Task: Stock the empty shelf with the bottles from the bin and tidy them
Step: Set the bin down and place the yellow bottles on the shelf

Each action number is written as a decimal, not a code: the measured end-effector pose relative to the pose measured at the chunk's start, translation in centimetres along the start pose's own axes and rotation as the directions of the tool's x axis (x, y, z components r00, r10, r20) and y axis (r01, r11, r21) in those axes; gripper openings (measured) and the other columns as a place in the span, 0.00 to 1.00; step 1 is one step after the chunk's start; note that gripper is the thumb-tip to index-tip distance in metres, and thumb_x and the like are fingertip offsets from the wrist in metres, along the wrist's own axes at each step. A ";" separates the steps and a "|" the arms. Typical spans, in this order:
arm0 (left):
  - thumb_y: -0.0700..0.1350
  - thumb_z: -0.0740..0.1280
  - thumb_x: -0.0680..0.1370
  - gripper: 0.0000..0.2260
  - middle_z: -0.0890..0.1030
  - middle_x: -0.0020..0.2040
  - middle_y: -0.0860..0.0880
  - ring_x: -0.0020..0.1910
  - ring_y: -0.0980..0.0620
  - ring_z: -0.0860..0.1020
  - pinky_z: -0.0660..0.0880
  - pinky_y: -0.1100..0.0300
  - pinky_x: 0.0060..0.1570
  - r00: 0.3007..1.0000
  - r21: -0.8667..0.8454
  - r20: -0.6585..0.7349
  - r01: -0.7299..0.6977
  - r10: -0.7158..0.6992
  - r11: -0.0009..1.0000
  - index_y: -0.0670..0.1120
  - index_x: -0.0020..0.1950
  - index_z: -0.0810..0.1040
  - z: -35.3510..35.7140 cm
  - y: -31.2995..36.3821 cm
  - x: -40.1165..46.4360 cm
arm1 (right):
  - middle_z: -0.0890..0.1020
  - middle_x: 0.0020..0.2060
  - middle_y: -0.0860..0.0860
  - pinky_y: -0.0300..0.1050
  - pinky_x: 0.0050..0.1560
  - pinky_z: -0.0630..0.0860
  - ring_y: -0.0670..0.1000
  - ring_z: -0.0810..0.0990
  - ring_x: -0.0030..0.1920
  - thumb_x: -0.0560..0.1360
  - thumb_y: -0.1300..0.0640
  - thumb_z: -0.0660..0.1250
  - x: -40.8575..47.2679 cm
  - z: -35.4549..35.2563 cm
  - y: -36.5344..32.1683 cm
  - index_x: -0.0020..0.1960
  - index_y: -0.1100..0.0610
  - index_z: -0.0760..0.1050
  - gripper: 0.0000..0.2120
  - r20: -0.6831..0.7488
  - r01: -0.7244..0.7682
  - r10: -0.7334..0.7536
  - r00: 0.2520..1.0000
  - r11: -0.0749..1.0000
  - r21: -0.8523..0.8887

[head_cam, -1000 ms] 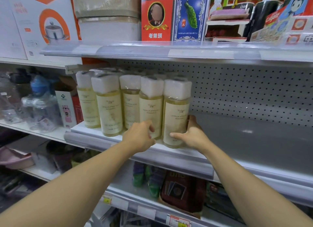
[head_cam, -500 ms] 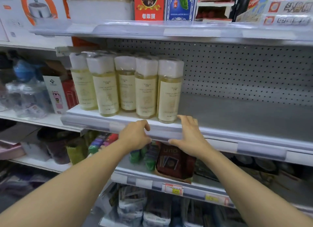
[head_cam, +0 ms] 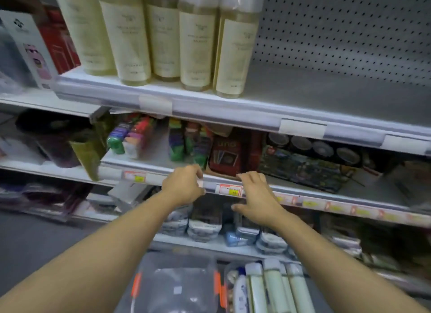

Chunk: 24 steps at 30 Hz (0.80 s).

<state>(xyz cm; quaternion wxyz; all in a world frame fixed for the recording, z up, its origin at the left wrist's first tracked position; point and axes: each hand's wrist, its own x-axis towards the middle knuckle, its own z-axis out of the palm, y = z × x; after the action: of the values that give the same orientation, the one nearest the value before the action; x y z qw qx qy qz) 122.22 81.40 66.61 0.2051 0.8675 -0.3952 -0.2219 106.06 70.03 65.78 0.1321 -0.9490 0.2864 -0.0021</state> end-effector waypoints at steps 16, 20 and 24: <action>0.45 0.71 0.71 0.12 0.82 0.50 0.47 0.53 0.45 0.79 0.76 0.51 0.54 0.945 0.028 0.264 0.191 -0.191 0.981 0.53 0.51 0.72 17.6 -3.8 -0.9 | 0.65 0.66 0.56 0.47 0.67 0.63 0.57 0.61 0.68 0.72 0.48 0.70 -5.2 13.6 9.9 0.72 0.56 0.60 0.34 0.312 -0.220 0.202 0.928 0.975 0.025; 0.45 0.72 0.72 0.12 0.81 0.51 0.47 0.51 0.46 0.79 0.77 0.52 0.52 0.918 0.007 0.310 0.259 -0.249 0.966 0.50 0.52 0.74 23.4 -3.2 -1.6 | 0.64 0.69 0.56 0.46 0.67 0.61 0.57 0.59 0.70 0.73 0.47 0.69 -6.6 16.7 13.7 0.73 0.57 0.59 0.34 0.384 -0.232 0.197 0.902 0.972 0.046; 0.47 0.72 0.71 0.12 0.81 0.51 0.50 0.53 0.49 0.78 0.75 0.53 0.55 0.889 0.019 0.345 0.313 -0.300 0.950 0.53 0.48 0.70 29.3 -2.7 -2.4 | 0.64 0.68 0.56 0.47 0.66 0.63 0.56 0.60 0.69 0.73 0.48 0.70 -8.0 20.2 17.3 0.72 0.56 0.60 0.33 0.449 -0.252 0.199 0.871 0.966 0.062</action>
<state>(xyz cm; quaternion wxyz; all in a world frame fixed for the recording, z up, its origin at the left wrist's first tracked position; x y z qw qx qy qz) 106.40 79.62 41.71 0.1112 0.8628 -0.2791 -0.4066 91.57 65.52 42.53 0.2486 -0.8754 0.3575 0.2101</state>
